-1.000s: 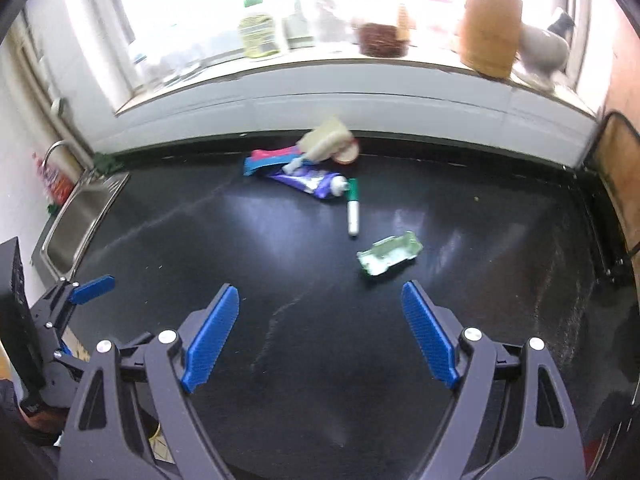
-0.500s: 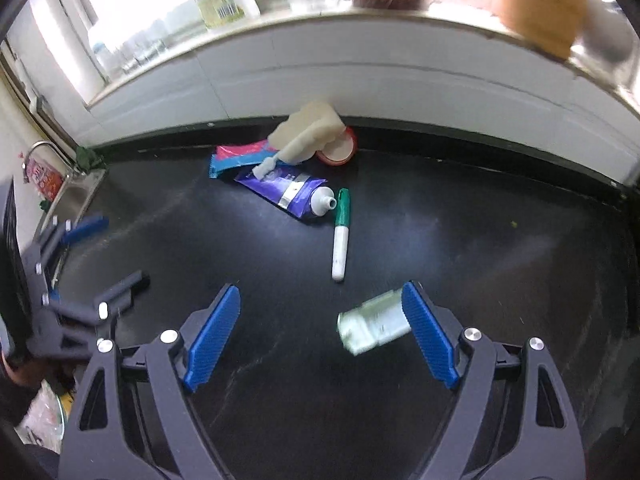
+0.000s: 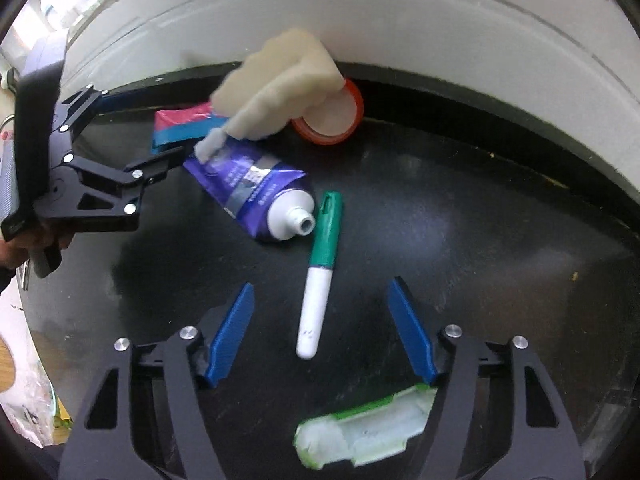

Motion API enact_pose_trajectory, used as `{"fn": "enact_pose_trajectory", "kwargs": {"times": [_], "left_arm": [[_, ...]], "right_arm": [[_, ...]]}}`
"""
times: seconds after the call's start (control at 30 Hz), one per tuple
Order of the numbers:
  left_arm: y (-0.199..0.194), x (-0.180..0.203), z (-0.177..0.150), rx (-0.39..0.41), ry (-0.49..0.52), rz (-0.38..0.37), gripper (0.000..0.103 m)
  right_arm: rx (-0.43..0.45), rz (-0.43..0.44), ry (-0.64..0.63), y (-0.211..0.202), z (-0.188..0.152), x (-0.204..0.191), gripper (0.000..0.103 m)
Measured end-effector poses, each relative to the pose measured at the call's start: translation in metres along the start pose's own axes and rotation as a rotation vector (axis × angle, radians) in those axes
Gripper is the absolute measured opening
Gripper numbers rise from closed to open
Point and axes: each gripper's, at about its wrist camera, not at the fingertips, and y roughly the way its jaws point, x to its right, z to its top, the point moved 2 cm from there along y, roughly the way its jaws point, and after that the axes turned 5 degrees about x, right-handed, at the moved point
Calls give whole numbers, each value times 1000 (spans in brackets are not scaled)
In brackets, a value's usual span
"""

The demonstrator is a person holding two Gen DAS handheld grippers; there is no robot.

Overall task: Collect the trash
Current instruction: 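Grasp the pink-and-blue packet with left tool while right tool grasps the green-capped marker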

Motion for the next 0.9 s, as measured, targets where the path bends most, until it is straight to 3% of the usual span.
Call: {"fn": "enact_pose_trajectory", "kwargs": {"times": [0.13, 0.17, 0.2, 0.23, 0.27, 0.3, 0.37, 0.67, 0.9], "left_arm": [[9, -6, 2, 0, 2, -30, 74], [10, -6, 1, -5, 13, -14, 61], [10, -5, 0, -15, 19, -10, 52], [10, -4, -1, -20, 17, -13, 37], [9, -3, -3, -27, 7, -15, 26], [6, 0, -5, -35, 2, -7, 23], [-4, 5, -9, -40, -21, -3, 16], [-81, 8, -38, -59, -210, 44, 13], [-154, 27, -76, -58, -366, 77, 13]], "right_arm": [[-1, -11, -11, 6, -1, -1, 49], [2, -19, -19, 6, -2, -3, 47], [2, -21, -23, 6, -3, -5, 37], [1, -23, -25, 6, -4, -6, 27], [-1, -23, -23, 5, -6, -8, 22], [-3, -25, -22, 5, -6, -7, 14], [11, -33, -24, 2, -6, -9, 14], [101, -24, -11, -55, -20, -26, 14], [154, 4, -29, -103, -55, -51, 14]]}}
